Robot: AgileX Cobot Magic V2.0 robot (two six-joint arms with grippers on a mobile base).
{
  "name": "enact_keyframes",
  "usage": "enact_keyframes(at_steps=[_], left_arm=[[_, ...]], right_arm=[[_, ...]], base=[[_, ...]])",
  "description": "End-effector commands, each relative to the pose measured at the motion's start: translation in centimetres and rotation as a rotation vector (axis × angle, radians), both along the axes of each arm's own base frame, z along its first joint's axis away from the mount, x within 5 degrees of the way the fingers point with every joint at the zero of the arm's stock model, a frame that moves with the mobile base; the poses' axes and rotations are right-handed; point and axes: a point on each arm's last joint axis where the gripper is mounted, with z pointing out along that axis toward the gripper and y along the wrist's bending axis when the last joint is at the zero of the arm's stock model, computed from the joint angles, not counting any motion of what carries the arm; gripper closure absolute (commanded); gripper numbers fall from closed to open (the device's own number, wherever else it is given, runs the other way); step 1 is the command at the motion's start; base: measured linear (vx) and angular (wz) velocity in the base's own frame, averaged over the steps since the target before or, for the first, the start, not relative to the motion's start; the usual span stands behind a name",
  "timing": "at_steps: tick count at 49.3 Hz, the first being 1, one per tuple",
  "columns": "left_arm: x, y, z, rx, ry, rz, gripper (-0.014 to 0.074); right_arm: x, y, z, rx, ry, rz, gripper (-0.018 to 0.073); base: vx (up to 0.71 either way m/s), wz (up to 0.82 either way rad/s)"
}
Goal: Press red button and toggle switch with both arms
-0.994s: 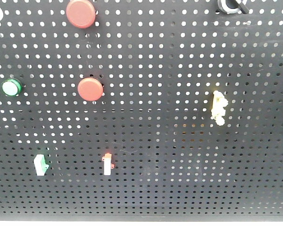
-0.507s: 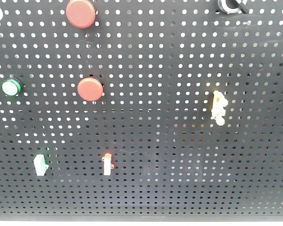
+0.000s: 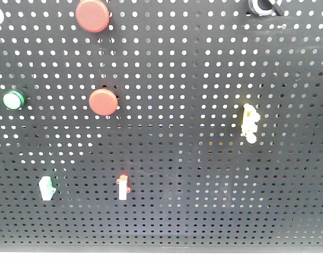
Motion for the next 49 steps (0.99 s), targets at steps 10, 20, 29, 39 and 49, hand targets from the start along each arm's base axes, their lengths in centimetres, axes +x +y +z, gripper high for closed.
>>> enact_keyframes(at_steps=[10, 20, 29, 39, 49], left_arm=[[-1.0, 1.9, -2.9, -0.07, -0.112, 0.205, 0.0594], [-0.9, 1.8, -3.5, -0.011, -0.05, 0.199, 0.0594], [-0.9, 1.8, -3.5, -0.021, -0.05, 0.199, 0.0594], [-0.9, 1.8, -3.5, -0.021, -0.05, 0.199, 0.0594], [-0.9, 1.8, -3.5, -0.021, -0.05, 0.199, 0.0594]], right_arm=[[0.0, -0.4, 1.3, 0.022, -0.06, -0.045, 0.0562], [0.0, -0.4, 1.3, 0.021, -0.059, -0.044, 0.0562], [0.0, -0.4, 1.3, 0.02, -0.057, -0.042, 0.0562], [0.0, -0.4, 1.3, 0.02, -0.057, -0.042, 0.0562], [0.0, -0.4, 1.3, 0.02, -0.057, -0.042, 0.0562]], base=[[0.0, 0.0], [0.0, 0.0], [0.0, 0.0], [0.0, 0.0], [0.0, 0.0]])
